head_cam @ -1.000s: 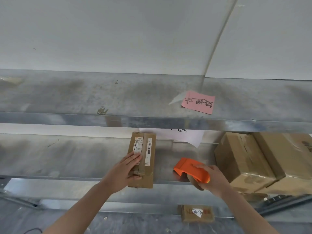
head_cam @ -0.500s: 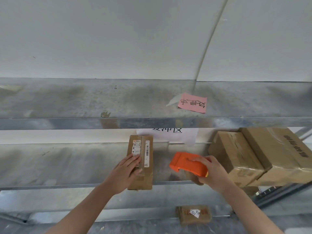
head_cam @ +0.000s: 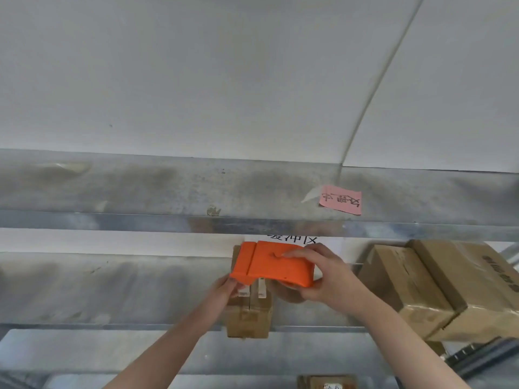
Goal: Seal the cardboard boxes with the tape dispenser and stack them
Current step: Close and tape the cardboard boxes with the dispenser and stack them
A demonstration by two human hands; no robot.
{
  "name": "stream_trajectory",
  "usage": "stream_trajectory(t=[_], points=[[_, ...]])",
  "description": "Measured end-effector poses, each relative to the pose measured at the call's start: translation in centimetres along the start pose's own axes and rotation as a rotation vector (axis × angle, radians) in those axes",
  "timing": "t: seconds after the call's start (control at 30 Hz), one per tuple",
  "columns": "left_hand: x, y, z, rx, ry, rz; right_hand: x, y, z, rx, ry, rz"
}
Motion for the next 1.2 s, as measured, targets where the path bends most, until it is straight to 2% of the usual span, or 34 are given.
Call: stream_trajectory(t=[0.1,0.2,0.37,0.43,0.57,0.67,0.77,0.93,1.2], points=[[0.3,-1.0,-1.0,0.016,-0.059,-0.001,-1.0,0.5,0.5,0.034,0.020,-0.015],[0.6,-1.5,-0.3,0.116,-0.089,0.005,-1.8,0.9,0.7,0.047,0.008,-0.004],[0.2,-2.9,1.2,0.215,-0.148,0.151,-2.3,1.2,0.7,0.060,0.046,0.005],[0.1,-2.8,0.9,0.165,-0.189,0.126,-2.2,1.2,0.5,0.057,0.057,-0.008],[1.6,-2.2,-0.2,-0.038,-0.116,-0.094,-2.3,0.8,-0.5,0.050,0.042,-0.005],[3.8,-1.8,-0.8,-0.144,0.032,-0.210,-1.7,-0.4,-1.7,0.066,-0.036,0.044],[6.1,-2.1,-0.3,-0.192,0.161,-0.294,0.1,-2.7,-4.4,0.063,-0.065,0.010],[6.3,-2.6,2.1,-0.243,0.338,-0.225,0.5,-6.5,-7.8,-0.002,-0.022,0.046],[5.7,-0.9,4.1,-0.111,0.270,-0.233,-2.2,-6.1,-9.1,-0.110,0.006,0.088]])
Point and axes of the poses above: each hand's wrist, its own y-axis towards the middle knuckle, its own x-axis out of the back of the hand, z = x × y, the point moved 3 cm from there along y, towards the middle knuckle, and after that the axes turned 8 degrees about -z, right-handed, at the moved point
